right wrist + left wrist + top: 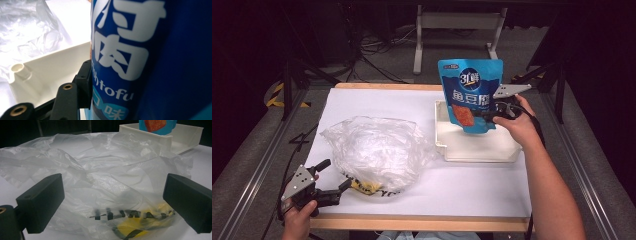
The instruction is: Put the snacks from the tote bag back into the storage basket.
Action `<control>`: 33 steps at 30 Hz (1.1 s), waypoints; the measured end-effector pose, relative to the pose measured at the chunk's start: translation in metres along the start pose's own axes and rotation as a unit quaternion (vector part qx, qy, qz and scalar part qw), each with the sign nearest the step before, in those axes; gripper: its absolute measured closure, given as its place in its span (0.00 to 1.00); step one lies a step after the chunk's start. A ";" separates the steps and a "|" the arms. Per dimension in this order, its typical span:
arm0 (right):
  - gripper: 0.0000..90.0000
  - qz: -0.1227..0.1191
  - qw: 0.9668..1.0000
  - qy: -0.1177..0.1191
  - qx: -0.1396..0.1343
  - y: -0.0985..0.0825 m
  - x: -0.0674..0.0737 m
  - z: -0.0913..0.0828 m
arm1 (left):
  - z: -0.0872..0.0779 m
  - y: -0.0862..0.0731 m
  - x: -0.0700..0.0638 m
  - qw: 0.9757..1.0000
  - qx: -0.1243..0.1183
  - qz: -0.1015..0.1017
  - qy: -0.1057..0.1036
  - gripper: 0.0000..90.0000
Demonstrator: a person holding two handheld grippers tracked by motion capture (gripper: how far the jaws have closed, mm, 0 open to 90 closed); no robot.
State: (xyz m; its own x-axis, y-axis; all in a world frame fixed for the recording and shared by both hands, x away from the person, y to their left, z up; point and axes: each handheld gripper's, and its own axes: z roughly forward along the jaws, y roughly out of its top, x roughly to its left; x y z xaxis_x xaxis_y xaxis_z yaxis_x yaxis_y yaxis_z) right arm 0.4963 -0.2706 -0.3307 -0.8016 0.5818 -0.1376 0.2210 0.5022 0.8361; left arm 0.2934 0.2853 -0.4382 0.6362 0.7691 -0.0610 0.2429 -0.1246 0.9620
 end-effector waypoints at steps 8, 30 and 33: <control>0.58 -0.007 1.000 0.005 0.018 -0.004 0.004 0.012 | 0.000 0.000 0.000 1.000 0.000 0.002 -0.001 0.05; 0.52 -0.014 1.000 0.014 0.008 -0.015 0.005 0.022 | 0.000 0.000 -0.001 1.000 0.000 0.002 -0.001 0.05; 0.51 -0.011 1.000 0.012 0.009 -0.015 0.003 0.021 | 0.000 0.000 -0.001 1.000 0.000 0.001 -0.002 0.05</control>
State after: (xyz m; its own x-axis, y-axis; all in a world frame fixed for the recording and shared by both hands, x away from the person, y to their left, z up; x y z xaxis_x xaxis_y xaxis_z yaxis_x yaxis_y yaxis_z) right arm 0.5020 -0.2624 -0.3549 -0.8192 0.5553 -0.1436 0.2121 0.5259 0.8236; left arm 0.2932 0.2845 -0.4382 0.6393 0.7666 -0.0601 0.2415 -0.1260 0.9622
